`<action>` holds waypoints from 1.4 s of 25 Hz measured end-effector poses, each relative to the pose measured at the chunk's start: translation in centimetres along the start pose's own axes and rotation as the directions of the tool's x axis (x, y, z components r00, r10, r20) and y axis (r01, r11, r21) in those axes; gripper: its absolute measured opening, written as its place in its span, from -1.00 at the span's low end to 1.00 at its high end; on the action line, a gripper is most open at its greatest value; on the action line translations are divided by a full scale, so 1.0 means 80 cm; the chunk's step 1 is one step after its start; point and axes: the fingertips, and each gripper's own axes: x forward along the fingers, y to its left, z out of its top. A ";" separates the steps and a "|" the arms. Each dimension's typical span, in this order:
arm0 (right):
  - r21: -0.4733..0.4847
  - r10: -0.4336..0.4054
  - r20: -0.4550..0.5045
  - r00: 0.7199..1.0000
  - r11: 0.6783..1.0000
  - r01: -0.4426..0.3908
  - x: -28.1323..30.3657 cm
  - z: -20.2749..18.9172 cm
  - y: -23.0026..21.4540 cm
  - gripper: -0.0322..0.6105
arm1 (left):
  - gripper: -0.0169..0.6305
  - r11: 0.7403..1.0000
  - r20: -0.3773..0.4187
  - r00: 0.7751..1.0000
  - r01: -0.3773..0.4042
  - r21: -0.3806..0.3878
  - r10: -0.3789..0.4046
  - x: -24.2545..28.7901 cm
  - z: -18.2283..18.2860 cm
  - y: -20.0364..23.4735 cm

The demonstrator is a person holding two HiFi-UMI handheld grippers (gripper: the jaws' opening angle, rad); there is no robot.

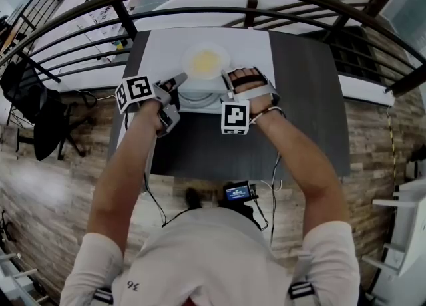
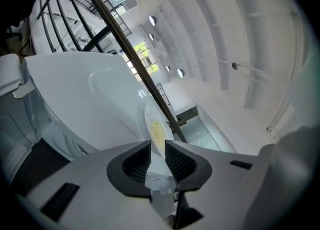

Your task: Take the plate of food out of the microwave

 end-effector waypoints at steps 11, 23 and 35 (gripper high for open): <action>-0.022 0.119 -0.040 0.992 0.993 -0.120 0.004 -0.012 0.011 -0.85 | -0.73 0.995 -0.011 0.997 0.080 0.054 -0.079 -0.005 -0.023 -0.024; 0.033 0.247 -0.037 0.968 0.969 -0.246 -0.001 -0.013 0.016 -0.81 | -0.73 0.989 -0.016 0.993 0.119 0.090 -0.118 -0.012 -0.028 -0.044; 0.038 0.318 -0.048 0.947 0.948 -0.316 -0.004 -0.011 0.012 -0.66 | -0.73 0.988 -0.011 0.993 0.117 0.102 -0.116 -0.025 -0.024 -0.047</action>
